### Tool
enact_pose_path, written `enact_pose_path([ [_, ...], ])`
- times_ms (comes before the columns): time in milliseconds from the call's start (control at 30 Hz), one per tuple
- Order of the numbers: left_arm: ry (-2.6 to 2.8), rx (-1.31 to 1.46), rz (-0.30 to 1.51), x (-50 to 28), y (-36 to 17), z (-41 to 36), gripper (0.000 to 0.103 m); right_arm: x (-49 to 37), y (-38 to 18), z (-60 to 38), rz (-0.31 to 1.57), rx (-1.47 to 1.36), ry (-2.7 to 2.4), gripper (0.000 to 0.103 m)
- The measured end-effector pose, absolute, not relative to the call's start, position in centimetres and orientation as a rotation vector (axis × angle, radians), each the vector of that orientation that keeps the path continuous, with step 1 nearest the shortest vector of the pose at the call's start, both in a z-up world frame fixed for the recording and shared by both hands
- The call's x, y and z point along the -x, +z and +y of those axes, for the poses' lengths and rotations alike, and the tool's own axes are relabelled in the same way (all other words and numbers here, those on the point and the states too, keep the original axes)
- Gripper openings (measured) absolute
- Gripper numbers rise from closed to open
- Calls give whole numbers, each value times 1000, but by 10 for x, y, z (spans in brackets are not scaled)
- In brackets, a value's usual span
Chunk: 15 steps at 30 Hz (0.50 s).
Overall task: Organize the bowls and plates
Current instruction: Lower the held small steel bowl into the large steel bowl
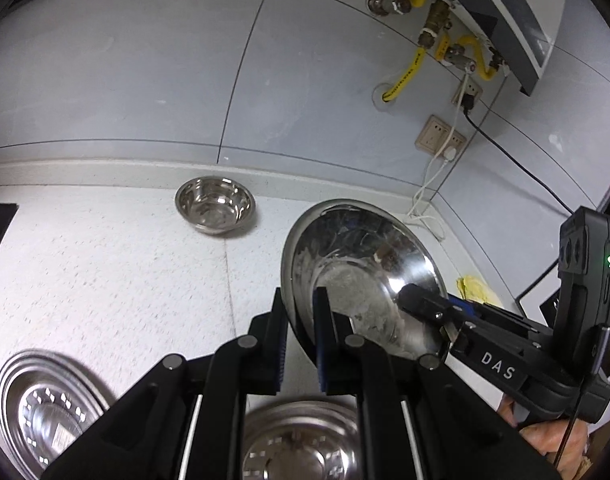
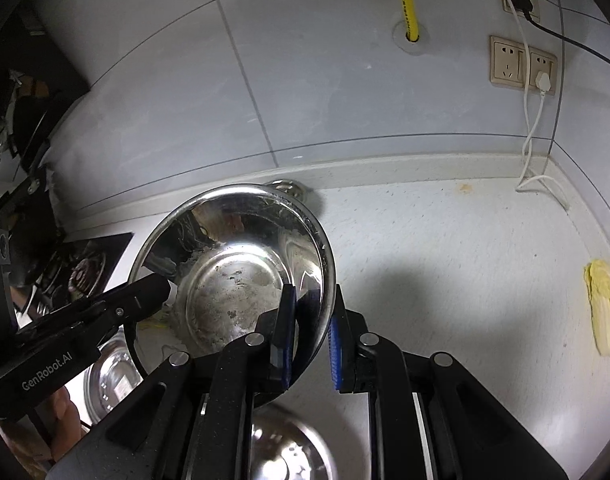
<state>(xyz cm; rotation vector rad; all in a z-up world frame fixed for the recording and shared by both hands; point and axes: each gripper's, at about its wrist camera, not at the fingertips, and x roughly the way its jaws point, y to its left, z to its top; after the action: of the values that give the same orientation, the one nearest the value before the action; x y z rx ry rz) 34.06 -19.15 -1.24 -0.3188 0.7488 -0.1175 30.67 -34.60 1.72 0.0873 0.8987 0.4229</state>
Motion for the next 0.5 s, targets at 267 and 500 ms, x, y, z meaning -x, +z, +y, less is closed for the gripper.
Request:
enact_pose_path([
  [267,-131,309,765,-304,-17,-191,11,-269,17,-346,915,-66,423,13],
  [500,-162,312,767,-275,-13,-191,11,-237,27,-349,907,-72,410,13],
])
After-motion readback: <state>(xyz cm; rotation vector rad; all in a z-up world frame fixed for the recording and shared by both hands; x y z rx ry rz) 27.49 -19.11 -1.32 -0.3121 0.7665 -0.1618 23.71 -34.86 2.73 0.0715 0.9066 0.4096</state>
